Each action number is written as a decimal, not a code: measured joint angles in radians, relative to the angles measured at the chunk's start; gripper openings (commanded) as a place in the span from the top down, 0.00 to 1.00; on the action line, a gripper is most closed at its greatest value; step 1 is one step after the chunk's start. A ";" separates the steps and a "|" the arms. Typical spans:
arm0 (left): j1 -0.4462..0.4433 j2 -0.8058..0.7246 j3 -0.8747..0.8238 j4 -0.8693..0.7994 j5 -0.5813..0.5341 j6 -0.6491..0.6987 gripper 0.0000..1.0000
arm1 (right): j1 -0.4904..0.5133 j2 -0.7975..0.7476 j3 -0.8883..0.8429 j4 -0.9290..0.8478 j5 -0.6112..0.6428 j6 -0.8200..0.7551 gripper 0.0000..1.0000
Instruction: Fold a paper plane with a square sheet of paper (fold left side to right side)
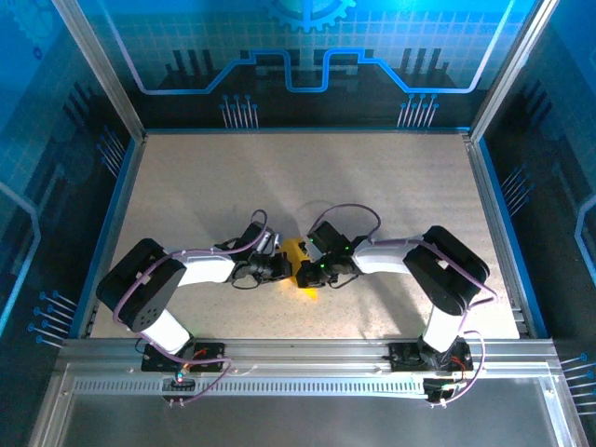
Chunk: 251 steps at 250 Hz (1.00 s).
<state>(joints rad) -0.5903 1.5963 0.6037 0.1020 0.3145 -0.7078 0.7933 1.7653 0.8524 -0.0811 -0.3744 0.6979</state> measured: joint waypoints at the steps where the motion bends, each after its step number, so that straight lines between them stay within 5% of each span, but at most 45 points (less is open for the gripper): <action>1: 0.000 0.000 0.000 0.000 0.000 0.000 1.00 | 0.000 0.000 0.000 0.000 0.000 0.000 1.00; 251: -0.004 0.002 0.010 -0.019 -0.022 -0.027 1.00 | 0.000 -0.143 -0.153 -0.063 -0.012 -0.018 1.00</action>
<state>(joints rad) -0.5941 1.5982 0.6140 0.0834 0.2928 -0.7353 0.7937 1.6226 0.6998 -0.1444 -0.3862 0.6800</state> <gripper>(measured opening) 0.054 0.055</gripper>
